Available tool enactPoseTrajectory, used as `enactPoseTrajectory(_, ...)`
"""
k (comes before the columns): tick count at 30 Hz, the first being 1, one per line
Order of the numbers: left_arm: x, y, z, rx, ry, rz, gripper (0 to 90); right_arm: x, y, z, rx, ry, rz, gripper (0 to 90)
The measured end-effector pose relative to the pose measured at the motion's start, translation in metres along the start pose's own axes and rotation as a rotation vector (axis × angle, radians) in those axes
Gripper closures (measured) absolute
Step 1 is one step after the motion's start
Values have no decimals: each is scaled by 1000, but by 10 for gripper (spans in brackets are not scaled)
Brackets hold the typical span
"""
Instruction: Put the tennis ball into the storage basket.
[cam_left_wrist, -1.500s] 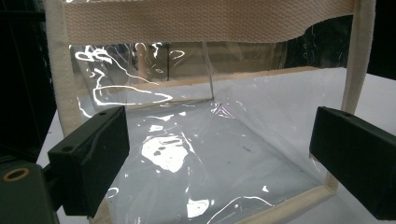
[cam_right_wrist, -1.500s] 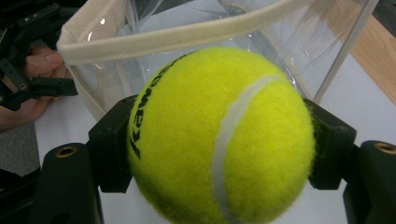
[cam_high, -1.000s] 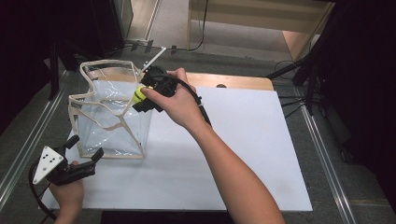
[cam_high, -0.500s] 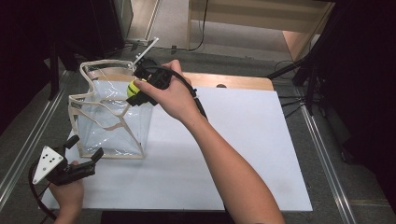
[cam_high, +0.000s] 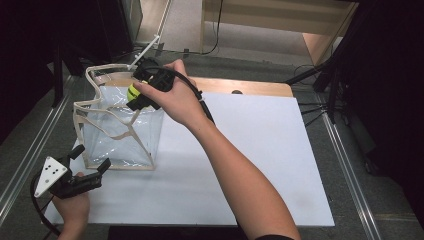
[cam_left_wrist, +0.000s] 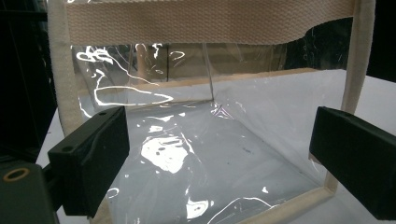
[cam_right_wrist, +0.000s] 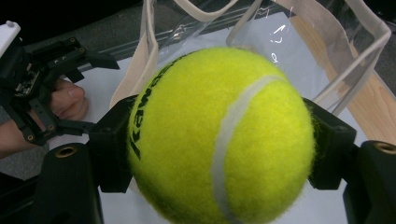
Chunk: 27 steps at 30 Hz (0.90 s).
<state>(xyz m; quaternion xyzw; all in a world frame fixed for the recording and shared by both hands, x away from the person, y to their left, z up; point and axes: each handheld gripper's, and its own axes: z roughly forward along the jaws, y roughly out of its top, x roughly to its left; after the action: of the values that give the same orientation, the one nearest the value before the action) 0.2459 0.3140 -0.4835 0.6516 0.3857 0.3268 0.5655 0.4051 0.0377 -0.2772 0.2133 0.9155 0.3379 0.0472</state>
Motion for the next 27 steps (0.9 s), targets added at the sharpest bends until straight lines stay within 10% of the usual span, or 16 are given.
enactPoseTrajectory(27,1,0,0,-7,-4,-8,53,4,25,32,6,29,-19,243)
